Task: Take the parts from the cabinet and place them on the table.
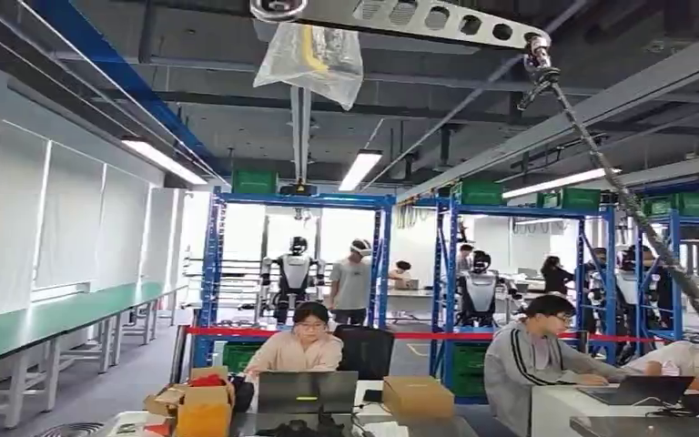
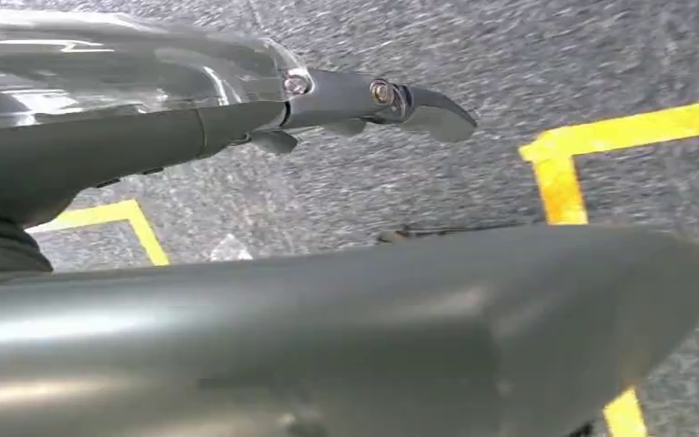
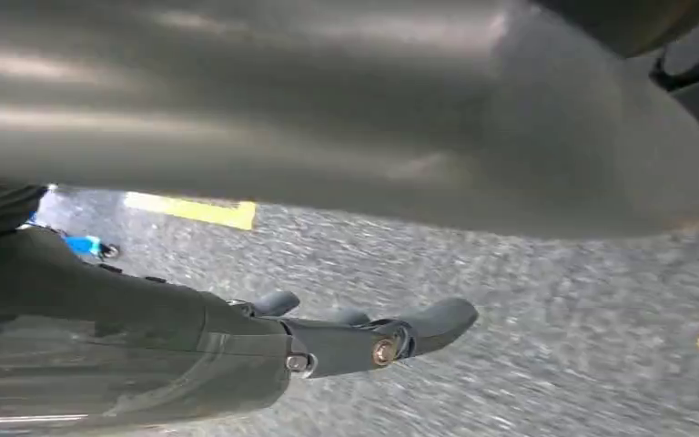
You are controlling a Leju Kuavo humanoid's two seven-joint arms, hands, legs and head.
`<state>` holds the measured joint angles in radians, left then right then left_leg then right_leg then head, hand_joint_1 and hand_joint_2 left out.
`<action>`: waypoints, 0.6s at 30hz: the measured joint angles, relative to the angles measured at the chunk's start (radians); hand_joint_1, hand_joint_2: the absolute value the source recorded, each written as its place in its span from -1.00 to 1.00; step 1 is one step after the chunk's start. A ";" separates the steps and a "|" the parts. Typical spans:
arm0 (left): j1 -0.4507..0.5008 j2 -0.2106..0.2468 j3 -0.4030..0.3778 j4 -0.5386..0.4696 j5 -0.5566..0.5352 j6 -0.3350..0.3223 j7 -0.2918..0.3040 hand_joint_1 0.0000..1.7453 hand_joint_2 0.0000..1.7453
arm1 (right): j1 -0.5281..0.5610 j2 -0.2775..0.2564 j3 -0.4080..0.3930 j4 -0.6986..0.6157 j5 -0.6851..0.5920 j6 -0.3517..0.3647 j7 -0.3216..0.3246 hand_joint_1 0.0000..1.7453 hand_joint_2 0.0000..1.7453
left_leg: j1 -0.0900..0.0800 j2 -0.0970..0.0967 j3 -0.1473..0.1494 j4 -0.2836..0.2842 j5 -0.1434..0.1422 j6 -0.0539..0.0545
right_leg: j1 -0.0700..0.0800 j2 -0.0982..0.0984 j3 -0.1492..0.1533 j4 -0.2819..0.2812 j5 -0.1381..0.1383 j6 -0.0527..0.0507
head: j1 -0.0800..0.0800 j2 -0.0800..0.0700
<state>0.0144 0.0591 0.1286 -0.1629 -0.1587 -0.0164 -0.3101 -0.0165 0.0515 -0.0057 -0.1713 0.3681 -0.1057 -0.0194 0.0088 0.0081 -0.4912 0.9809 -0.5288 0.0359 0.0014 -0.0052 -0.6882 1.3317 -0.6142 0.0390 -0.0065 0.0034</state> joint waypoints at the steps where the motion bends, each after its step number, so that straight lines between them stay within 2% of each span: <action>1: -0.001 -0.001 0.002 0.000 0.000 0.000 0.000 -1.00 -1.00 | 0.001 0.000 -0.001 0.000 -0.001 0.001 0.002 -1.00 -1.00 | -0.001 0.001 -0.011 0.000 0.009 -0.001 | 0.000 0.000 0.020 -0.008 0.044 0.000 | 0.000 0.000; 2: -0.002 -0.001 0.005 0.000 0.001 0.000 0.001 -1.00 -1.00 | 0.001 0.000 -0.003 0.000 -0.002 0.002 0.004 -1.00 -1.00 | -0.002 0.001 -0.023 0.000 0.018 -0.002 | 0.000 0.001 0.062 -0.060 0.088 -0.005 | 0.000 0.000; 3: -0.003 -0.002 0.006 0.000 0.001 0.000 0.003 -1.00 -1.00 | 0.000 0.000 -0.005 0.000 -0.002 0.002 0.007 -1.00 -1.00 | -0.002 0.000 -0.030 0.000 0.026 -0.004 | 0.002 0.003 0.126 -0.151 0.106 -0.015 | 0.000 0.000; 4: -0.004 -0.007 0.007 0.000 0.002 0.000 0.006 -1.00 -1.00 | -0.001 -0.001 -0.005 0.000 -0.004 0.002 0.011 -1.00 -1.00 | 0.000 0.000 -0.033 0.000 0.032 -0.005 | 0.007 0.009 0.195 -0.253 0.100 -0.028 | 0.000 0.000; 5: -0.006 -0.010 0.008 0.000 0.001 0.003 0.011 -1.00 -1.00 | -0.001 -0.002 -0.006 0.000 -0.010 0.005 0.025 -1.00 -1.00 | -0.005 0.000 -0.035 0.002 0.035 -0.010 | 0.015 0.010 0.255 -0.347 0.087 -0.041 | 0.000 0.000; 6: -0.006 -0.010 0.009 0.000 0.000 0.005 0.017 -1.00 -1.00 | -0.002 -0.002 -0.009 0.000 -0.015 0.010 0.045 -1.00 -1.00 | -0.003 0.000 -0.038 0.002 0.042 -0.017 | 0.015 0.009 0.271 -0.382 0.073 -0.044 | 0.001 0.000; 8: -0.009 -0.010 0.011 0.000 0.000 0.005 0.031 -1.00 -1.00 | -0.006 -0.002 -0.020 0.000 -0.021 0.018 0.089 -1.00 -1.00 | 0.002 0.000 -0.047 0.000 0.055 -0.029 | 0.020 0.009 0.262 -0.384 0.076 -0.049 | 0.000 0.000; 9: -0.009 -0.010 0.013 0.000 0.000 0.005 0.034 -1.00 1.00 | -0.008 -0.002 -0.024 0.000 -0.023 0.026 0.100 -1.00 -1.00 | -0.003 -0.001 -0.051 0.003 0.054 -0.034 | 0.013 0.008 0.266 -0.416 0.082 -0.056 | 0.000 0.000; 10: -0.010 -0.011 0.014 0.000 0.000 0.005 0.035 -1.00 1.00 | -0.011 -0.002 -0.027 0.000 -0.026 0.031 0.108 -1.00 -1.00 | -0.003 -0.001 -0.064 0.019 0.028 -0.036 | 0.010 0.002 0.265 -0.419 0.087 -0.061 | 0.001 0.000; 11: -0.011 -0.011 0.014 0.000 0.002 0.002 0.035 -1.00 1.00 | -0.008 -0.003 -0.031 0.000 -0.028 0.035 0.117 -1.00 -1.00 | 0.000 -0.002 -0.086 0.067 -0.015 -0.037 | 0.010 0.002 0.256 -0.419 0.092 -0.069 | 0.001 0.000; 13: -0.011 -0.011 0.020 0.000 0.011 -0.002 0.034 -1.00 1.00 | -0.003 -0.003 -0.037 0.000 -0.032 0.050 0.134 -1.00 -1.00 | 0.002 -0.002 -0.143 0.220 -0.098 -0.042 | 0.014 -0.002 0.238 -0.407 0.094 -0.072 | 0.001 0.000; 14: -0.010 -0.011 0.026 0.000 0.012 -0.006 0.031 -1.00 1.00 | 0.000 -0.003 -0.041 0.000 -0.032 0.055 0.141 -1.00 -1.00 | 0.002 -0.002 -0.165 0.284 -0.118 -0.045 | 0.016 -0.004 0.230 -0.400 0.094 -0.072 | 0.001 0.000; 15: -0.010 -0.011 0.032 0.000 0.012 -0.008 0.027 -1.00 1.00 | 0.000 -0.003 -0.046 0.000 -0.032 0.058 0.148 -1.00 -1.00 | 0.002 -0.002 -0.169 0.310 -0.114 -0.048 | 0.016 -0.005 0.223 -0.391 0.094 -0.072 | 0.001 0.000; 16: -0.010 -0.011 0.036 0.000 0.013 -0.009 0.024 -1.00 1.00 | 0.000 -0.003 -0.049 0.000 -0.031 0.060 0.153 -1.00 -1.00 | 0.003 -0.002 -0.152 0.287 -0.090 -0.049 | 0.016 -0.005 0.216 -0.383 0.093 -0.071 | 0.001 0.000; 18: -0.013 -0.011 0.043 0.000 0.013 -0.015 0.021 -1.00 1.00 | -0.001 -0.003 -0.053 0.000 -0.029 0.064 0.158 -1.00 -1.00 | 0.007 -0.001 -0.075 0.145 -0.010 -0.051 | 0.015 -0.004 0.207 -0.366 0.088 -0.067 | 0.001 0.000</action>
<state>0.0018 0.0481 0.1721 -0.1629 -0.1453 -0.0317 -0.2888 -0.0178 0.0488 -0.0591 -0.1717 0.3388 -0.0420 0.1385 0.0156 0.0066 -0.5665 1.1259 -0.5392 -0.0150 0.0160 -0.0094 -0.4807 0.9655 -0.5257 -0.0277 -0.0053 0.0034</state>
